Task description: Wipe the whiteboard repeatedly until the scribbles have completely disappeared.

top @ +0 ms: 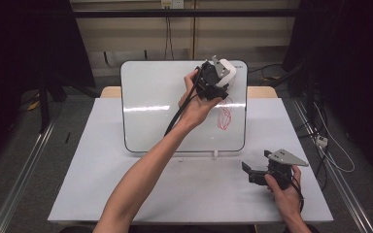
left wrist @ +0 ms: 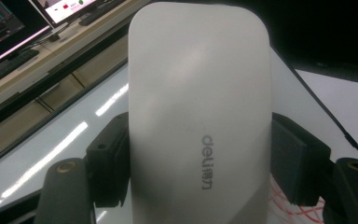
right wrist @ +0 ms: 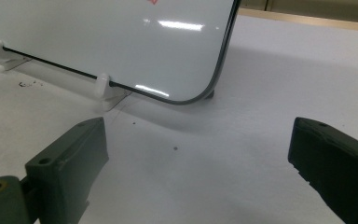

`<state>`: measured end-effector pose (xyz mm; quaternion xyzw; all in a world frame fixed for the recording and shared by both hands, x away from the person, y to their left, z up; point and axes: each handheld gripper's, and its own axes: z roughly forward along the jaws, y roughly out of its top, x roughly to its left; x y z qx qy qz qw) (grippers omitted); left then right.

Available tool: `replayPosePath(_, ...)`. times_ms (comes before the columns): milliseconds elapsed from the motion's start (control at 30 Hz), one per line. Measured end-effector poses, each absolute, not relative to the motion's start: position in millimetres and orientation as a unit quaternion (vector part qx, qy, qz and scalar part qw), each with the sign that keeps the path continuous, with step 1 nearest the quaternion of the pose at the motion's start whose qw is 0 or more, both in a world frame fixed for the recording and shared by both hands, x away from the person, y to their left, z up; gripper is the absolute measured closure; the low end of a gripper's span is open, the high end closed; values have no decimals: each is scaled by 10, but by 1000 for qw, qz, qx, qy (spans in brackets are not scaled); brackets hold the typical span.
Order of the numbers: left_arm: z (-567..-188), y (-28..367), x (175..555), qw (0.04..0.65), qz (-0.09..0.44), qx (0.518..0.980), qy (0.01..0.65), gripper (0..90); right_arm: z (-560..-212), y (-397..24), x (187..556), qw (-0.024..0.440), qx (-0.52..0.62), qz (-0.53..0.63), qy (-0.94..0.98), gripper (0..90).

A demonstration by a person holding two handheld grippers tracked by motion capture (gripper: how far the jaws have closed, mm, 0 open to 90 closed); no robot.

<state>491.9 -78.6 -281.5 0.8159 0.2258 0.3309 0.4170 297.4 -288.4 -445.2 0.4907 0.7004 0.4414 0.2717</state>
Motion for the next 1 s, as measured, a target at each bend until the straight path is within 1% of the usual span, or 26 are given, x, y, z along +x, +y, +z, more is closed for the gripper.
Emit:
replayPosePath(367,-2834,-831,4958,409,335,818,226,302,-4453,-2888,2972,273,490,442,700,45)
replayPosePath(500,-2887,-842,4987,391,350,820,227,300,-4453,-2887,2972,273,489,442,701,45)
replayPosePath(800,-2905,-854,4977,394,354,816,230,298,-4454,-2888,2970,271,490,441,701,45)
replayPosePath(1000,-2899,-821,4951,391,352,822,219,298,-4456,-2893,2967,274,490,441,700,45)
